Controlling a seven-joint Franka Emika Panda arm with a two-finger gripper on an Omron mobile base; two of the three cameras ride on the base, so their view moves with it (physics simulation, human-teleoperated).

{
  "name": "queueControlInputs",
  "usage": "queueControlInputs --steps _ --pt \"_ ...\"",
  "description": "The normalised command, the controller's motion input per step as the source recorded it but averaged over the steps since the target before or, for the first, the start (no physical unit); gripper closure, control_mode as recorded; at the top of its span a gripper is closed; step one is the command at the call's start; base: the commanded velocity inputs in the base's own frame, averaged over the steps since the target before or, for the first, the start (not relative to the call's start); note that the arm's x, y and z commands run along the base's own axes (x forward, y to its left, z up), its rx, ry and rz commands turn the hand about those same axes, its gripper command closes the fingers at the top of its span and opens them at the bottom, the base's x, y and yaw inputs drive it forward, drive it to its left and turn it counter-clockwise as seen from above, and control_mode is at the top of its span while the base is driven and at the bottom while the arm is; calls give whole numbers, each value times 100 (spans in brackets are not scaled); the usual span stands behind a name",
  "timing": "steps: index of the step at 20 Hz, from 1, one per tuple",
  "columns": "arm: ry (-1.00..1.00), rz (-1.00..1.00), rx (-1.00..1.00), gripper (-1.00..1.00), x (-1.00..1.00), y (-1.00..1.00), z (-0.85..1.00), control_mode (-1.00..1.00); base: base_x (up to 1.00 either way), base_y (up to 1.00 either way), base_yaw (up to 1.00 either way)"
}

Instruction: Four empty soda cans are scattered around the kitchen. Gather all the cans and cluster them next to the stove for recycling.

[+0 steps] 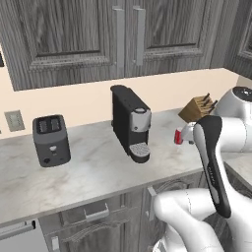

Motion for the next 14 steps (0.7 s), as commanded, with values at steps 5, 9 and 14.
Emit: queueControlInputs --steps 5,9,14 --pt "4 0 0 -100 30 -35 -8 -100 0 0 0" --pt "3 0 0 -100 37 -29 -24 -100 0 0 0" --pt "4 0 0 -100 45 -24 -26 -100 0 0 0"
